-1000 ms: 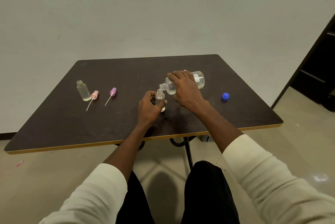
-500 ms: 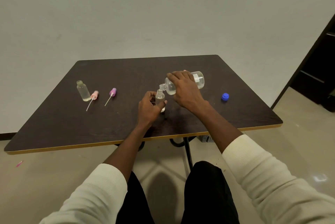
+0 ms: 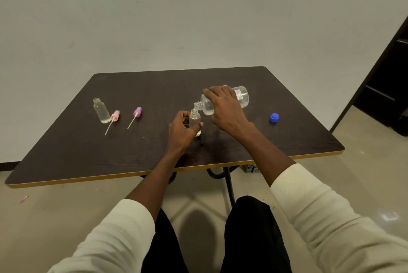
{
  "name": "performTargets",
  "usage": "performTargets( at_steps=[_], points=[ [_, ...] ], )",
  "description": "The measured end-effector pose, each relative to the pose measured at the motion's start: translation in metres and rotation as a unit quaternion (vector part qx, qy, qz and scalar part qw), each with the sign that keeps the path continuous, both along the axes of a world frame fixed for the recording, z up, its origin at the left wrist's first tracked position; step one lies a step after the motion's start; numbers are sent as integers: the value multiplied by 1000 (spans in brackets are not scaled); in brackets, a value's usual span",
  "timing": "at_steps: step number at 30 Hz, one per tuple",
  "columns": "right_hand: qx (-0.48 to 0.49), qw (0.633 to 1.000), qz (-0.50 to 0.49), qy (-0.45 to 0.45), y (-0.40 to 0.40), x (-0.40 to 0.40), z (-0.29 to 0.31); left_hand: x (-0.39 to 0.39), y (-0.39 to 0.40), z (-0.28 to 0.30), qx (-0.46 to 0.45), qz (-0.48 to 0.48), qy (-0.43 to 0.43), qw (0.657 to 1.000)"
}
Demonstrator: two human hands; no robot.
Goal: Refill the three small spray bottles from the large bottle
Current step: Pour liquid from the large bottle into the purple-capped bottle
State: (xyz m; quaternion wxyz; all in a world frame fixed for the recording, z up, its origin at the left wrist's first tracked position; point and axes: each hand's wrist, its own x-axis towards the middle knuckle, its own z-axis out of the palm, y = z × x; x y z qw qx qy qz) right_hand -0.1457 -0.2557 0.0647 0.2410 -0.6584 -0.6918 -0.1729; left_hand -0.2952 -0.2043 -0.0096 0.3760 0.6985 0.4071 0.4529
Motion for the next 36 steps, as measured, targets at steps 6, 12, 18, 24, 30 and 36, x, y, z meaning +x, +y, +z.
performTargets(
  at_steps=[6,12,18,24,30,36],
  points=[
    [0,1000,-2,0,-1,0,0,1,2,-2,0,0,2,1000],
    [-4,1000,-3,4,-2,-1,1,1,2,-2,1,-2,-3,1000],
    [-11,1000,-8,20,-2,-2,-1,1,2,-2,-1,1,-7,1000],
    [-20,998,-14,63,-2,-4,-5,1,2,-2,0,4,-10,1000],
    [7,976,-18,217,-2,-8,-15,1,1,-1,-4,4,-14,1000],
    [65,888,-18,455,-10,-13,-15,1,2,-2,-6,8,-15,1000]
  ],
)
